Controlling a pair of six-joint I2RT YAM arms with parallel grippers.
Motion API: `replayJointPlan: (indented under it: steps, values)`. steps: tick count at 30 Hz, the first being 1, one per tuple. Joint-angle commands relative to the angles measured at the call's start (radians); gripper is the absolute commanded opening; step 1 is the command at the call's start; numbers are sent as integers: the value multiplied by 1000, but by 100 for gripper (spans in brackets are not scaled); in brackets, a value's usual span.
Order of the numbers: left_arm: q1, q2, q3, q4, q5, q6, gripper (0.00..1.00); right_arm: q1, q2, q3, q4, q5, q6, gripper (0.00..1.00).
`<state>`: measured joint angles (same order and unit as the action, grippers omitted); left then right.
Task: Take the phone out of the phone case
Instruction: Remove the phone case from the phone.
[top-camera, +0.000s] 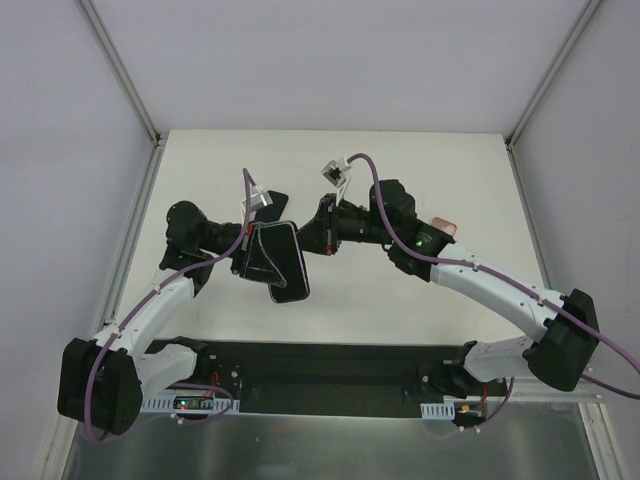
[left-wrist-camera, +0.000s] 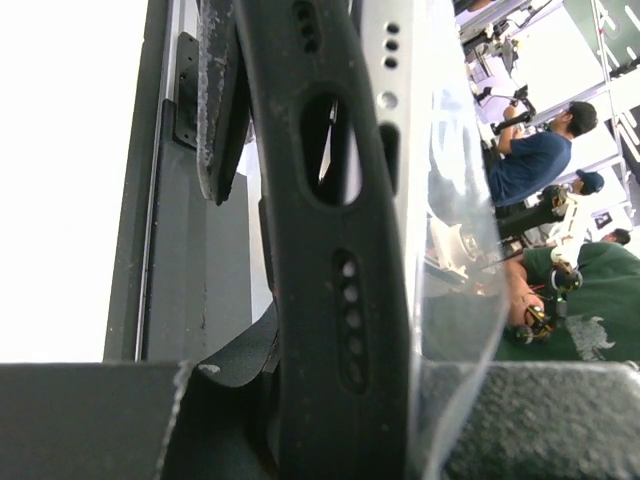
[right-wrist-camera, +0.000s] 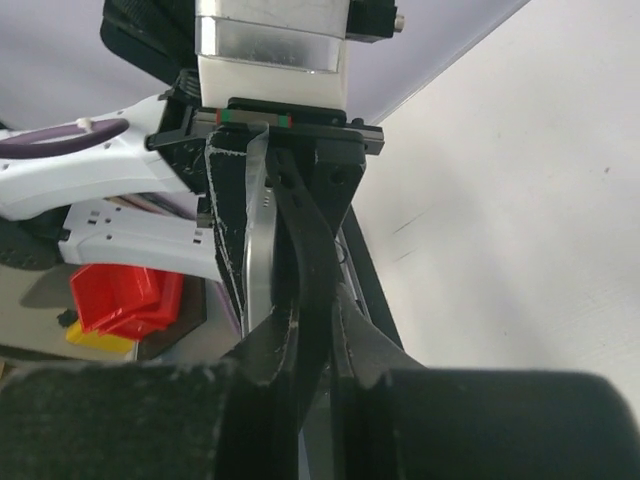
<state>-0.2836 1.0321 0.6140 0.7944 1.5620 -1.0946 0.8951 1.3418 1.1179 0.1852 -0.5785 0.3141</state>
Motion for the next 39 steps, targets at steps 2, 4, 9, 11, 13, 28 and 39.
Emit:
replayJointPlan:
  steps: [2, 4, 9, 11, 13, 28, 39]
  values:
    - [-3, 23, 185, -35, -278, 12, 0, 116, 71, -75, -305, 46, -84, 1]
    - [0, 34, 188, -52, -289, 24, 0, 116, 60, -73, -354, 138, -81, 2]
    - [12, 39, 181, -73, -315, 32, 31, 94, 34, -90, -406, 273, -37, 1]
    - [17, 40, 182, -81, -321, 32, 50, 88, 30, -101, -409, 302, -12, 1]
    - [21, 46, 187, -96, -326, 41, 62, 79, 30, -115, -409, 324, 11, 1]
    - [81, 63, 239, -337, -388, 185, 99, 2, 2, -201, -377, 404, 103, 2]
    - [101, 91, 250, -483, -482, 275, 99, -38, 2, -210, -395, 498, 181, 1]
